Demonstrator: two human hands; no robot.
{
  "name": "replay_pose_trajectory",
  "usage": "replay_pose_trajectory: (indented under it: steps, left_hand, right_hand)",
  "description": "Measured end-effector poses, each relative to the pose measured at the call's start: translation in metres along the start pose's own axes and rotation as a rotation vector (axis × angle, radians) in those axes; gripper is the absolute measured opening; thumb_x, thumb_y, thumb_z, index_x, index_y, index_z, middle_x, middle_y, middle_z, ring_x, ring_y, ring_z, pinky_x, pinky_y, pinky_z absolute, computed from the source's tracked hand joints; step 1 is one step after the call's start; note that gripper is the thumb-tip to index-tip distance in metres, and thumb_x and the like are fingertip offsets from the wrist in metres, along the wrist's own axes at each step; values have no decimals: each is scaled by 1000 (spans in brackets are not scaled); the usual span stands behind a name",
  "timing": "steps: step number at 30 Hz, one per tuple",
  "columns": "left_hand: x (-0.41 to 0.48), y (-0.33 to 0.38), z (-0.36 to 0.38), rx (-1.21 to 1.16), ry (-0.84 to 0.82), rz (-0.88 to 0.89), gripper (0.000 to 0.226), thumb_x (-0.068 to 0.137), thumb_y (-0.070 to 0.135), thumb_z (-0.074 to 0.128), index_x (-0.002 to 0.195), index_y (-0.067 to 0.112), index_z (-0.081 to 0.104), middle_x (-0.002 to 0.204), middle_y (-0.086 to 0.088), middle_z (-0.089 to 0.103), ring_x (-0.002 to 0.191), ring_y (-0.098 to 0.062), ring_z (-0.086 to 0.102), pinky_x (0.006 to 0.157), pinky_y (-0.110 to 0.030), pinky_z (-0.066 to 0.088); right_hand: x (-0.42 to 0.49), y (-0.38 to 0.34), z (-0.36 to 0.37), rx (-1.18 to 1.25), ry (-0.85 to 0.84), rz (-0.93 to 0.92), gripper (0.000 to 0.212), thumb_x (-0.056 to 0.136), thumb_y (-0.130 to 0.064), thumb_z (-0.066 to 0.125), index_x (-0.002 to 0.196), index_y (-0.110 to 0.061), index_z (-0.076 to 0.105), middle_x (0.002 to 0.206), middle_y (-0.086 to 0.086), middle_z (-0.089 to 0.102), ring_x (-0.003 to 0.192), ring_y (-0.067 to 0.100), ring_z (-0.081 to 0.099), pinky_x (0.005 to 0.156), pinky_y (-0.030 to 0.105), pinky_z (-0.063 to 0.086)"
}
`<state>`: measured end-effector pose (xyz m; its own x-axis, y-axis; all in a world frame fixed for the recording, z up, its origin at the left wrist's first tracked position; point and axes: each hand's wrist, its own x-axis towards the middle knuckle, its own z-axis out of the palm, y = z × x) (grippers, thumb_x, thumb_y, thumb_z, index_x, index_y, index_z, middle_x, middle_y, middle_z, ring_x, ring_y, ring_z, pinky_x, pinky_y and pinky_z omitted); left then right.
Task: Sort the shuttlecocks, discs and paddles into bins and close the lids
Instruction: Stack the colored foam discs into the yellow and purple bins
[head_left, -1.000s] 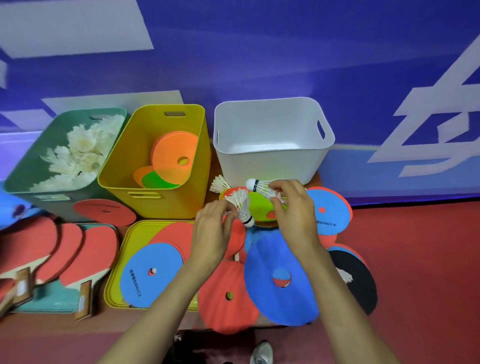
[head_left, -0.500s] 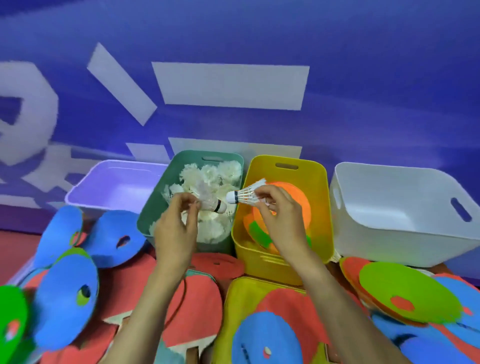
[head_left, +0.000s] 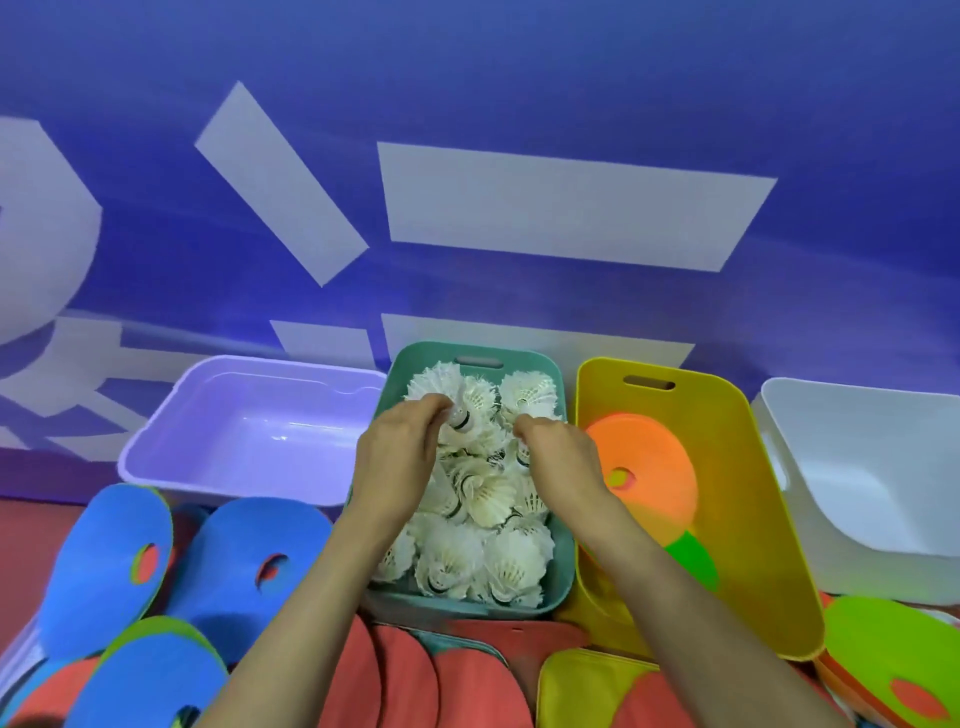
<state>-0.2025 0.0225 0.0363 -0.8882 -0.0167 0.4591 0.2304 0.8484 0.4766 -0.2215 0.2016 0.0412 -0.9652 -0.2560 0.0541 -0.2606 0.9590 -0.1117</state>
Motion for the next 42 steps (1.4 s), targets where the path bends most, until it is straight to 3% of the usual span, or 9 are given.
replay_pose_trajectory:
  steps: [5,8,13,18,22,25,31,36,42]
  left_hand:
    - [17,-6,20,40,-121,108,6,91,16,57,95,17,61,77,-2,67,71,-27,62,55,-35,49]
    - [15,-9,12,-36,-73,49,9,94,22,55,95,17,63,80,1,68,71,-22,62,55,-28,43]
    - [-16,-10,-19,-261,-141,-56,8,94,26,53,96,25,60,90,10,67,82,-8,58,68,-30,47]
    - [-47,-24,-35,16,-275,42,8,88,25,47,92,30,52,84,6,67,78,-25,61,61,-31,45]
    - [-55,-25,-43,179,-398,-58,10,91,20,50,96,22,58,93,-1,68,87,-30,60,62,-31,35]
    - [-51,-16,-40,454,-585,-99,13,92,21,44,96,25,56,101,-3,66,95,-28,58,65,-28,29]
    - [-49,-17,-28,441,-689,-209,19,86,13,46,93,24,60,102,-3,64,95,-27,59,69,-29,40]
    - [-48,-25,-15,382,-912,-217,23,81,3,47,93,12,65,103,-9,65,96,-30,60,78,-36,50]
    - [-53,-26,-6,188,-1025,-318,12,78,4,63,88,8,69,99,-8,68,91,-25,63,79,-33,52]
  right_hand:
    - [14,-1,-2,31,-10,66,39,81,9,43,111,-13,54,95,10,66,86,33,61,59,31,36]
    - [17,10,-4,156,20,83,42,77,7,44,106,-19,59,97,7,68,89,31,62,66,35,48]
    - [1,18,-7,417,14,-39,27,85,1,52,99,-18,65,97,-1,71,93,16,65,73,37,53]
    - [-16,6,-3,415,-147,-92,22,88,-5,53,100,-19,65,97,-1,69,90,17,64,76,38,53]
    - [-28,1,-2,448,-169,-69,21,90,-8,51,96,-23,64,91,-4,68,81,15,62,71,38,52]
    - [-38,2,-1,550,-170,-57,23,89,-7,50,94,-24,64,93,-7,68,88,11,63,74,38,53]
    - [-49,6,-11,628,-43,-5,24,89,0,49,97,-17,63,95,-1,69,94,10,62,80,32,51]
    - [-45,7,-9,361,62,28,31,83,6,46,103,-13,59,99,5,65,90,25,59,72,37,49]
    - [-35,-10,-5,19,-80,61,36,81,9,42,108,-12,55,98,11,65,88,34,59,61,31,33]
